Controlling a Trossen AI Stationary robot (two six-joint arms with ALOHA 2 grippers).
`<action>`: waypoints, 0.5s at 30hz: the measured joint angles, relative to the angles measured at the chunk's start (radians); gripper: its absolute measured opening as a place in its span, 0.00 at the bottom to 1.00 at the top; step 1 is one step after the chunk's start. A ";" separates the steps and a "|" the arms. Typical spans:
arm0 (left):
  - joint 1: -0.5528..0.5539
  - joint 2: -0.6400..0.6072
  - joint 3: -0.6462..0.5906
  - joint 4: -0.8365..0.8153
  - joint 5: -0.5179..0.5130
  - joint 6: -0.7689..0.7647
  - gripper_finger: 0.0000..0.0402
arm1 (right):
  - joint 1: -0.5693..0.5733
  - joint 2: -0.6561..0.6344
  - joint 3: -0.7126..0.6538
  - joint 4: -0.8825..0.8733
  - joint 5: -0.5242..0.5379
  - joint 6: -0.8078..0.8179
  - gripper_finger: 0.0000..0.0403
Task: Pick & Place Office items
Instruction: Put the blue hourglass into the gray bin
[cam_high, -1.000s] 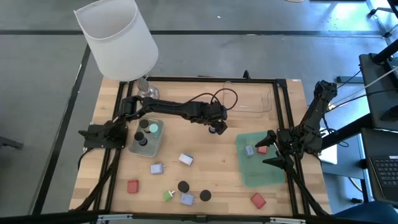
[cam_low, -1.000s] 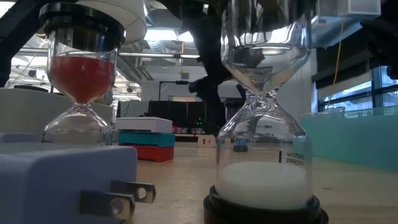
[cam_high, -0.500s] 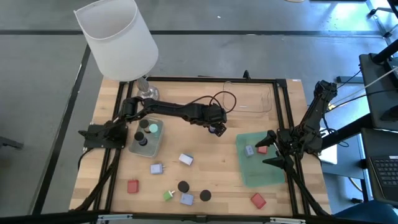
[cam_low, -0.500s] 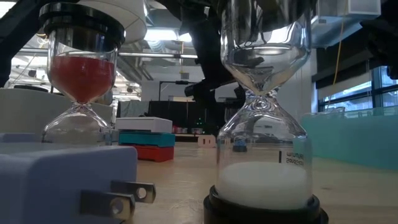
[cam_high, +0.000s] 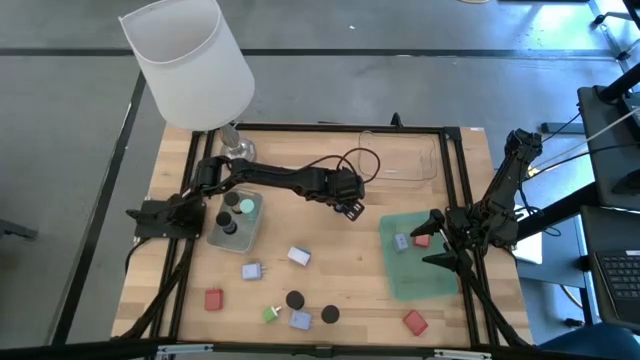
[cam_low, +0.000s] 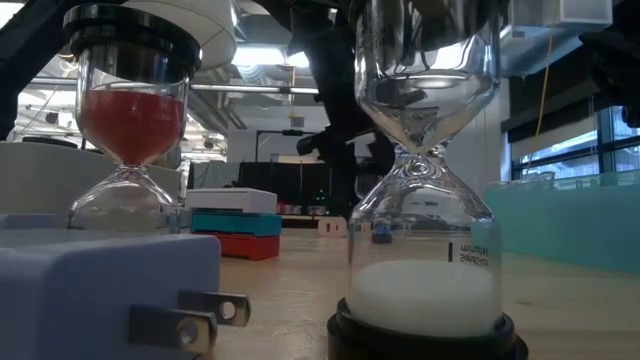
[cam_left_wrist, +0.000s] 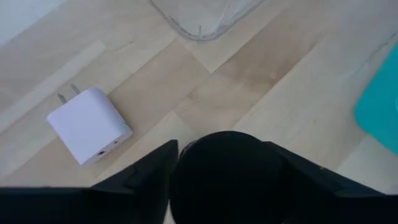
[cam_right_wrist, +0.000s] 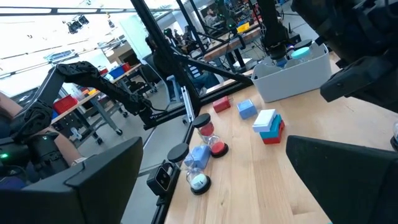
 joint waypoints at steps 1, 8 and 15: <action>-0.002 0.000 0.000 0.000 0.002 -0.003 0.51 | 0.000 0.000 0.000 0.000 0.000 0.000 0.99; -0.017 -0.007 0.000 -0.026 0.010 -0.036 0.50 | 0.000 0.000 0.000 0.000 0.000 0.000 0.99; -0.032 -0.110 0.000 -0.201 -0.087 -0.114 0.51 | 0.000 0.000 0.000 0.000 0.000 0.000 0.99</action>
